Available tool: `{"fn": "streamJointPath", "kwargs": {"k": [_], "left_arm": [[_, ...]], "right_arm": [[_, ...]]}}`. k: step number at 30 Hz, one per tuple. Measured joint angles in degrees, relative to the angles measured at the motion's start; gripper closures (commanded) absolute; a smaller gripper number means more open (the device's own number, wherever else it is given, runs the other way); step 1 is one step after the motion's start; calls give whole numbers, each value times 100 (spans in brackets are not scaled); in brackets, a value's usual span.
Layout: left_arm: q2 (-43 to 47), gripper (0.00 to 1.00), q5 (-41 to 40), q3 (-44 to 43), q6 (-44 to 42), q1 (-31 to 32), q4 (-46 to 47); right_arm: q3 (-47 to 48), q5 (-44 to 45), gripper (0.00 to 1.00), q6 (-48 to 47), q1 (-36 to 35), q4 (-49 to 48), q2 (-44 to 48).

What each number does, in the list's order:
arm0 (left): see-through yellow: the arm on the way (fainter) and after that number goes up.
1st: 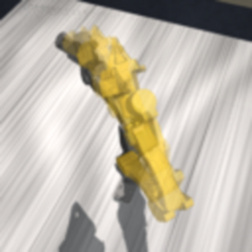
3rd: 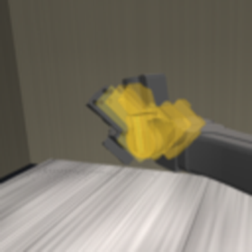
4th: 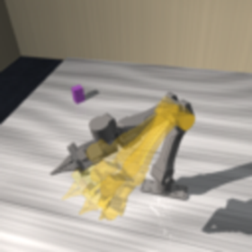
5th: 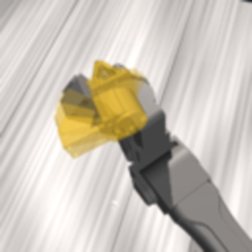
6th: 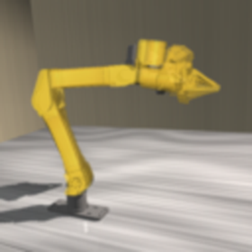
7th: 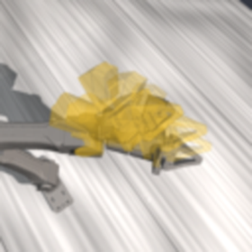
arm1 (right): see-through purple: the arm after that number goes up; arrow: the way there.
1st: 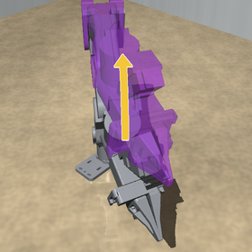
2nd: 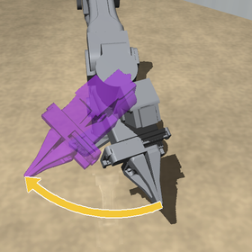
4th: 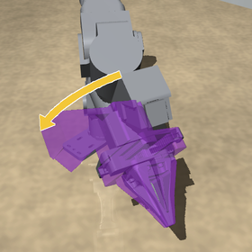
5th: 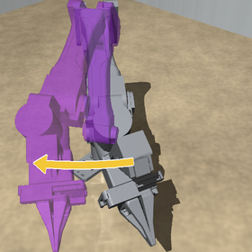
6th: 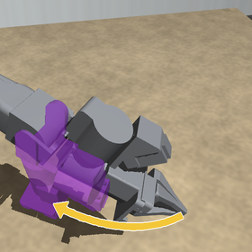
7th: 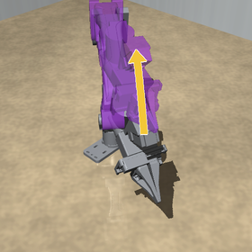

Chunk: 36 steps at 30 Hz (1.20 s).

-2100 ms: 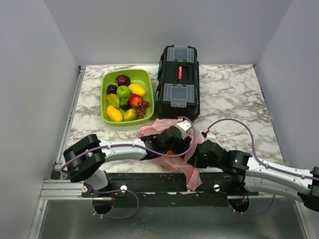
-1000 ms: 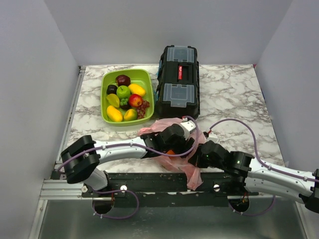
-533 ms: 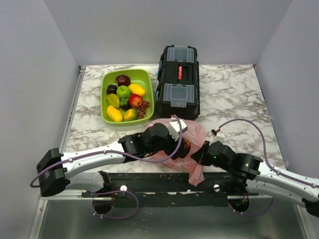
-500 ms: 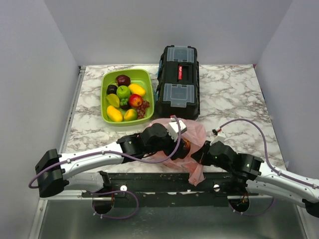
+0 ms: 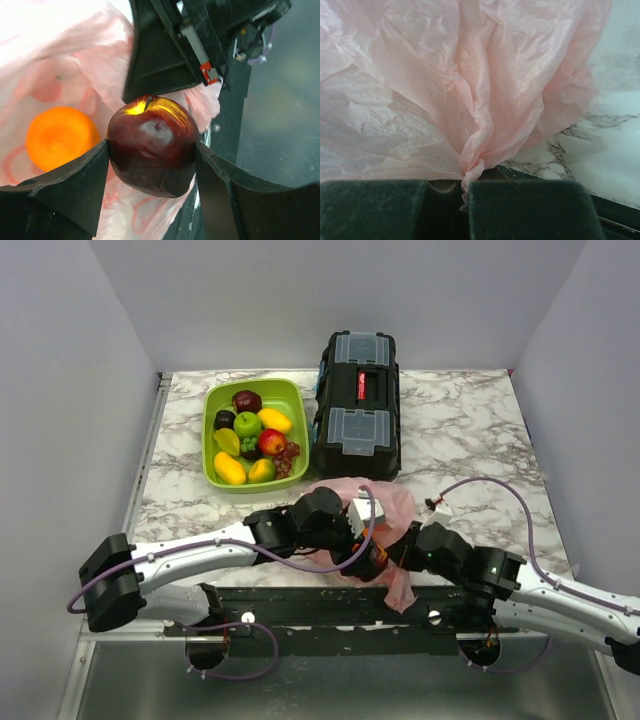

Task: Take the fake fruits out of the plastic bag
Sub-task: Take out the fake fruit from the plastic bag, then place the fake fruit in the bin.

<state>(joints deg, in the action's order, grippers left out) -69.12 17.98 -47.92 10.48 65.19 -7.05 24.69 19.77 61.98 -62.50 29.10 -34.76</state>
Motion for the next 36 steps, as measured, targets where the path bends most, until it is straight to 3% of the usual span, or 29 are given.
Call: {"fn": "streamJointPath", "kwargs": {"k": [5,14,20,27,36], "left_arm": [[-297,74,514,28,116,-11,4],[474,77,1366,-46,168,-15,33],[927,90,1484,-485,184,-125,-208],[1519,89,118,-1010,179,-837,-734],[2026,89,-2474,-1366,201,-2273,-1246]], "right_arm": [[376,223,99,-227,0,-76,-400],[787,815,99,-363,0,-74,-691],[787,826,99,-354,0,-83,-1154],[684,758,99,-354,0,-212,-1152],[599,754,99,-352,0,-214,-903]]}}
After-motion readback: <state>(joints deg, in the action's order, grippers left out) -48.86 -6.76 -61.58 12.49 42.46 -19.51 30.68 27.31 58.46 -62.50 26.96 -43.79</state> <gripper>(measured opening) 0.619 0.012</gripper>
